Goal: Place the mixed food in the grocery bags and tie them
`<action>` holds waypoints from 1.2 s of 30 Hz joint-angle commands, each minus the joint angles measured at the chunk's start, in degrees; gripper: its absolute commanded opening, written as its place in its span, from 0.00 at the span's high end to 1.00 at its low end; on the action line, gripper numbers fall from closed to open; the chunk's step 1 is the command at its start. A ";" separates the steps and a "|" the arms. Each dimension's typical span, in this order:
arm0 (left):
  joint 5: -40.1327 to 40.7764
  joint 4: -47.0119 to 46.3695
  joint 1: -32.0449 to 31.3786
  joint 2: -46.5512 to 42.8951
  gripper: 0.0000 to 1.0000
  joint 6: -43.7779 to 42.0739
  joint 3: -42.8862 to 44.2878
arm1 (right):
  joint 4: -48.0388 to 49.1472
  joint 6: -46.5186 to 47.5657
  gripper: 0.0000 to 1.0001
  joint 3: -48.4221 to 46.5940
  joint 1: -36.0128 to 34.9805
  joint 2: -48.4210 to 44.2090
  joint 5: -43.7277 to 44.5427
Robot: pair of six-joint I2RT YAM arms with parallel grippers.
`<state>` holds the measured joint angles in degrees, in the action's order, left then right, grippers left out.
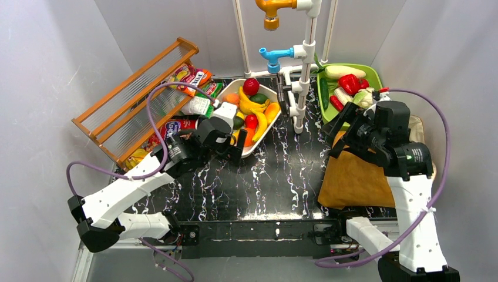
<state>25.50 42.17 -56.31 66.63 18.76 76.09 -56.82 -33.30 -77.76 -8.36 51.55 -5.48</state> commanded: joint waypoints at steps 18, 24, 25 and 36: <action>-8.14 -3.14 13.14 -13.69 0.02 14.47 -15.42 | 15.22 1.79 0.07 4.02 0.25 2.91 -20.39; -3.72 -1.02 13.41 -13.95 0.02 16.19 -15.47 | 17.92 1.92 0.06 4.78 0.37 2.01 -21.05; -3.63 -1.20 13.42 -13.90 0.02 15.97 -15.45 | 18.16 1.91 0.06 4.83 0.40 2.05 -21.00; -0.21 -1.42 13.36 -13.56 0.02 15.34 -15.51 | 18.42 2.42 0.07 3.40 0.52 4.13 -19.68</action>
<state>21.93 40.73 -43.18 53.17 34.11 60.40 -41.28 -32.29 -73.21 -8.25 55.20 -25.63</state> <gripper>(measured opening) 0.981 0.937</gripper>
